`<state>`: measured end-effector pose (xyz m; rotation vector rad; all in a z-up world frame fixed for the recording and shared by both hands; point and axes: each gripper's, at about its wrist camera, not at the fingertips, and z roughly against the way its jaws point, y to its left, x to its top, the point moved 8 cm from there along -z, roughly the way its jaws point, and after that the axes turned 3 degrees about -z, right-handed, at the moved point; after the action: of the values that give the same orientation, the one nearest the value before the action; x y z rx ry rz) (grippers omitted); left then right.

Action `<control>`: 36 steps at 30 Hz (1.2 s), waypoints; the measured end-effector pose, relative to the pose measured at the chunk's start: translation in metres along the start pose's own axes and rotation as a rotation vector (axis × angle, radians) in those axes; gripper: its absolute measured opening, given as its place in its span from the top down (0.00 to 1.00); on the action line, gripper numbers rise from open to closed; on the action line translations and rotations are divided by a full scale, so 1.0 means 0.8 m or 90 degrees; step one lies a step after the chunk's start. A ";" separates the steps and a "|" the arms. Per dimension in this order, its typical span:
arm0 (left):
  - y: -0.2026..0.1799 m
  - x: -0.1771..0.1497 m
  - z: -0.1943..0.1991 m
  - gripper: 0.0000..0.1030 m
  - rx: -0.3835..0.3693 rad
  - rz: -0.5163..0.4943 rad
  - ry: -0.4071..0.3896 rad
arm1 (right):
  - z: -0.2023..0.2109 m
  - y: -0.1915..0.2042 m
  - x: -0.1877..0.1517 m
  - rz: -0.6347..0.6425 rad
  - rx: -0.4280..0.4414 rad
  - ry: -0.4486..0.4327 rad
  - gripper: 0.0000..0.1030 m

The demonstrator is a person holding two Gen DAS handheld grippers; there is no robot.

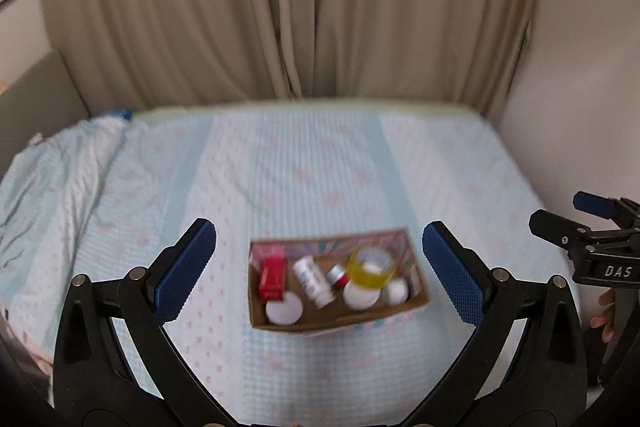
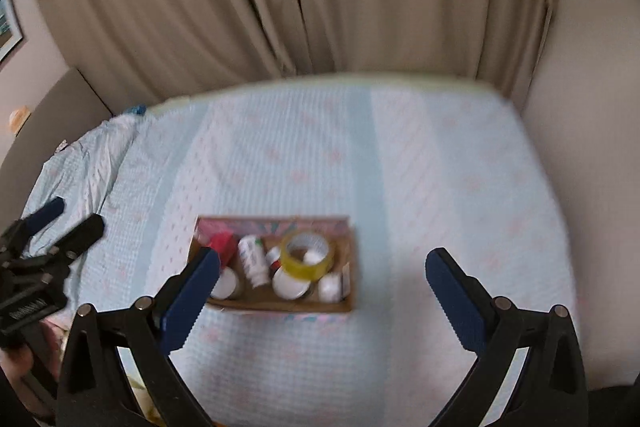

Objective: Organize rigid objects

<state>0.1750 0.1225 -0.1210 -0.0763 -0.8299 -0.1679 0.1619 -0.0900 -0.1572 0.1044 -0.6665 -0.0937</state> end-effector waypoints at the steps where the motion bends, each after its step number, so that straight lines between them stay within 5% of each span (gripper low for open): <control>1: -0.004 0.006 0.013 0.00 0.001 0.001 -0.013 | 0.017 -0.004 0.006 0.002 -0.003 -0.020 0.00; 5: -0.031 0.020 0.067 0.00 0.000 0.001 -0.066 | 0.087 -0.021 0.021 -0.006 -0.011 -0.104 0.00; 14: -0.058 0.009 0.120 0.00 0.013 0.015 -0.115 | 0.144 -0.036 0.017 0.009 -0.031 -0.176 0.00; 36: -0.080 0.002 0.152 0.00 0.016 0.006 -0.140 | 0.171 -0.052 0.009 0.004 -0.031 -0.197 0.00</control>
<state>0.0759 0.0754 -0.0377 -0.0759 -1.0499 -0.1414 0.0807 -0.1410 -0.0511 0.0412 -0.9734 -0.1209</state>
